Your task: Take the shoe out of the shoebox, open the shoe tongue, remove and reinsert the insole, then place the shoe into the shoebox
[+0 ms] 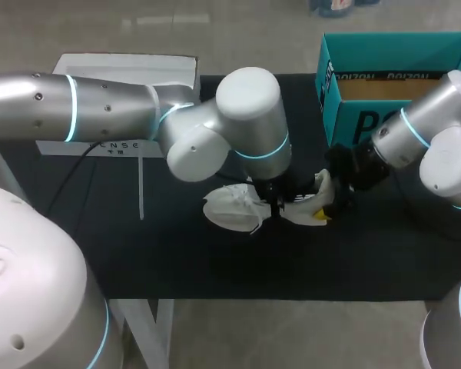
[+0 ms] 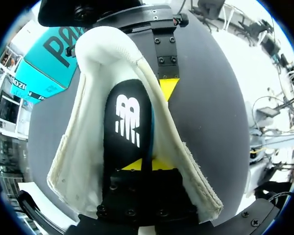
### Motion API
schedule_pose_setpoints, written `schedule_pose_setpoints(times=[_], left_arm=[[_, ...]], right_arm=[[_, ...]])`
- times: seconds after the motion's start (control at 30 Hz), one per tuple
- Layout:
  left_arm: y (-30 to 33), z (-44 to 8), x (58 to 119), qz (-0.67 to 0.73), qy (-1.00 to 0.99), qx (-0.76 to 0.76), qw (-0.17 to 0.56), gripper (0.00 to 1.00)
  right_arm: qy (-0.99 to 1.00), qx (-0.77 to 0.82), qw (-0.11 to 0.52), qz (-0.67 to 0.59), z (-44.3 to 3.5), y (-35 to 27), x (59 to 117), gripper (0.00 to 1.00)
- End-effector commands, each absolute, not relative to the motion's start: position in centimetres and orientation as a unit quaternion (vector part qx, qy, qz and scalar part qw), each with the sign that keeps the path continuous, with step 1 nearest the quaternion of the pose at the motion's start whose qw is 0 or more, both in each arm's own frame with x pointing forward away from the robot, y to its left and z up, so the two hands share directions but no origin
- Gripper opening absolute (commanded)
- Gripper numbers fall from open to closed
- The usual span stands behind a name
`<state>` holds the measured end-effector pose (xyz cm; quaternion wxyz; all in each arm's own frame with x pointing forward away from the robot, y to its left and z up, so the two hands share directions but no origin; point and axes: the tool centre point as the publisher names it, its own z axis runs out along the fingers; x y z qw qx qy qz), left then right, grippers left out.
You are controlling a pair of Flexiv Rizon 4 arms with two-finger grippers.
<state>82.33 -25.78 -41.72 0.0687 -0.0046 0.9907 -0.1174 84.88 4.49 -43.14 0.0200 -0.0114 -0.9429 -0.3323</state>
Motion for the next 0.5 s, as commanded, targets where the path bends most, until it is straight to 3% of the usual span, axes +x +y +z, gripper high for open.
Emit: schedule_pose_setpoints(times=[0.03, 0.5], left_arm=[[-25.3, -42.1, 83.3, -0.141, 0.988, -0.012, 0.059, 0.00], [-24.7, -39.1, 83.5, -0.197, 0.978, -0.050, 0.035, 0.00]], right_arm=[[-0.943, -0.011, 0.021, -0.331, -43.2, 4.7, 84.5, 0.00], [-0.943, -0.011, 0.021, -0.331, -43.2, 4.7, 84.5, 0.00]])
